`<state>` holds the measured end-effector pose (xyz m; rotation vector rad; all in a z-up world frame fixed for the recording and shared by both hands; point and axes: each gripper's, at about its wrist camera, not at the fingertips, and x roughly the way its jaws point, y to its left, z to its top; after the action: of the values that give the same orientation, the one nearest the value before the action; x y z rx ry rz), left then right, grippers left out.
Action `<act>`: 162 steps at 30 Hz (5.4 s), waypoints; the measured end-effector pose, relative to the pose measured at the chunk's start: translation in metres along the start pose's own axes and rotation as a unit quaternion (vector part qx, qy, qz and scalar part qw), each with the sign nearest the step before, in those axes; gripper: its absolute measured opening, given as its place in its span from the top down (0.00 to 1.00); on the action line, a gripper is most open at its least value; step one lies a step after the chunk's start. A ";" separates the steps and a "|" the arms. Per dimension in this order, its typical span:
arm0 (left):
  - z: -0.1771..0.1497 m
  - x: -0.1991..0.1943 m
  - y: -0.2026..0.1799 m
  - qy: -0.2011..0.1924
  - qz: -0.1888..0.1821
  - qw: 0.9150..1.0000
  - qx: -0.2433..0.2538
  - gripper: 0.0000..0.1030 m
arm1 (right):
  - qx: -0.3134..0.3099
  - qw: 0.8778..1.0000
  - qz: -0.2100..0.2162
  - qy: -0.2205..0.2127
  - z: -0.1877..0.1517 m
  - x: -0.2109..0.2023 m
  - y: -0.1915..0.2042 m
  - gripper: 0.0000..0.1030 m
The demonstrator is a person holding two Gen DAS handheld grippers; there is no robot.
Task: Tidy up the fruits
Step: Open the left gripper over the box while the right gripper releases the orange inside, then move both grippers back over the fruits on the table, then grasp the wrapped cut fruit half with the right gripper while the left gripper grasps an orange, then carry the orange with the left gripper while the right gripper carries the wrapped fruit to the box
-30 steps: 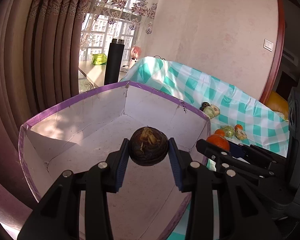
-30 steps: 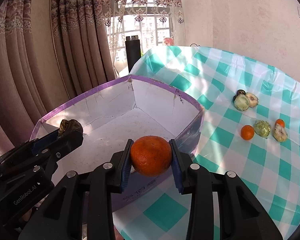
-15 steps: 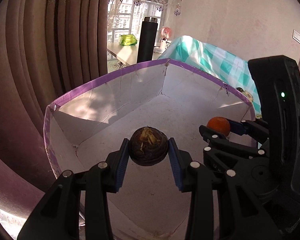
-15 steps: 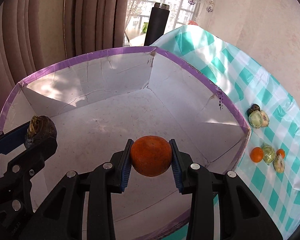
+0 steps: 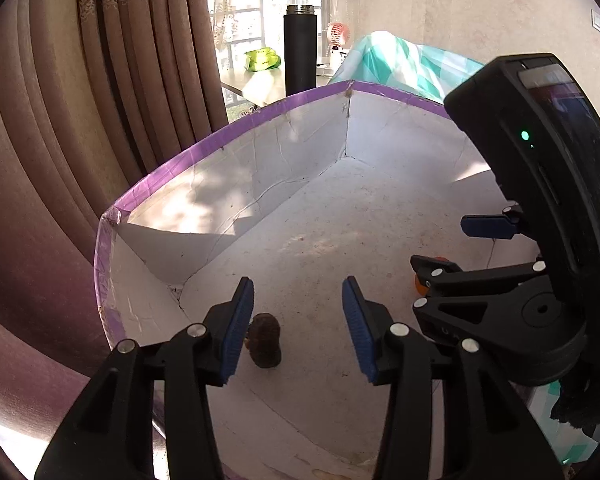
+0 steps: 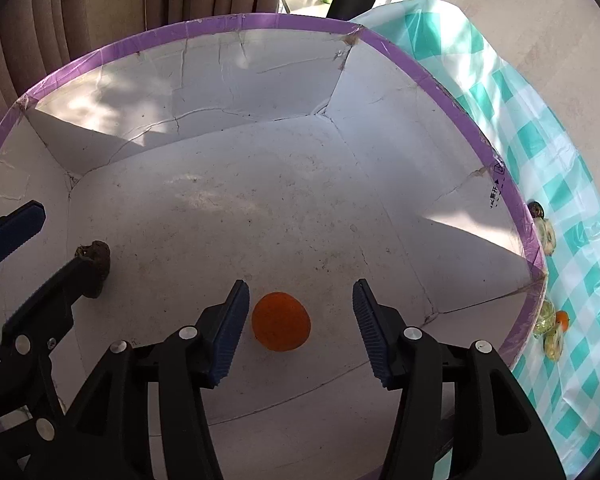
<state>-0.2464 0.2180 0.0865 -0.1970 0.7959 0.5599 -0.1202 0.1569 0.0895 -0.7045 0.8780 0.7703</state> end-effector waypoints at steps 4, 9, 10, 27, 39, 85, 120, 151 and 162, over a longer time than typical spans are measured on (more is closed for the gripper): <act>0.000 -0.002 -0.001 -0.002 0.014 1.000 0.003 0.51 | 0.004 1.000 -0.003 -0.012 -0.002 -0.003 0.000 0.47; -0.003 -0.011 0.004 -0.020 0.086 0.996 0.006 0.12 | 0.008 0.999 0.010 -0.043 -0.004 -0.009 -0.003 0.41; -0.004 -0.013 0.005 -0.023 0.081 0.996 0.006 0.12 | 0.010 0.998 0.014 -0.054 -0.006 -0.011 -0.003 0.40; 0.013 -0.108 -0.060 -0.224 -0.019 0.974 0.034 0.02 | 0.228 0.937 -0.022 -0.263 -0.118 -0.085 -0.165 0.14; 0.013 -0.017 -0.265 -0.131 -0.243 0.949 0.149 0.02 | 0.442 0.878 -0.148 -0.111 -0.265 -0.011 -0.317 0.14; 0.087 0.161 -0.377 0.051 -0.225 0.968 0.102 0.19 | 0.521 0.840 -0.023 -0.153 -0.201 0.064 -0.407 0.44; 0.055 0.125 -0.345 0.008 -0.243 0.965 0.094 0.62 | 0.515 0.843 -0.011 -0.153 -0.222 0.043 -0.364 0.44; -0.028 0.035 -0.247 -0.048 -0.286 0.954 0.079 0.62 | 0.459 0.870 0.008 -0.177 -0.259 -0.014 -0.252 0.44; -0.010 -0.063 -0.183 -0.174 -0.228 0.955 0.073 0.62 | 0.458 0.867 0.008 -0.197 -0.263 -0.022 -0.246 0.44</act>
<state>-0.1885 0.0357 0.1178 -0.1337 0.4236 0.0899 -0.0329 -0.1896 0.0407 0.3033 0.7548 0.4001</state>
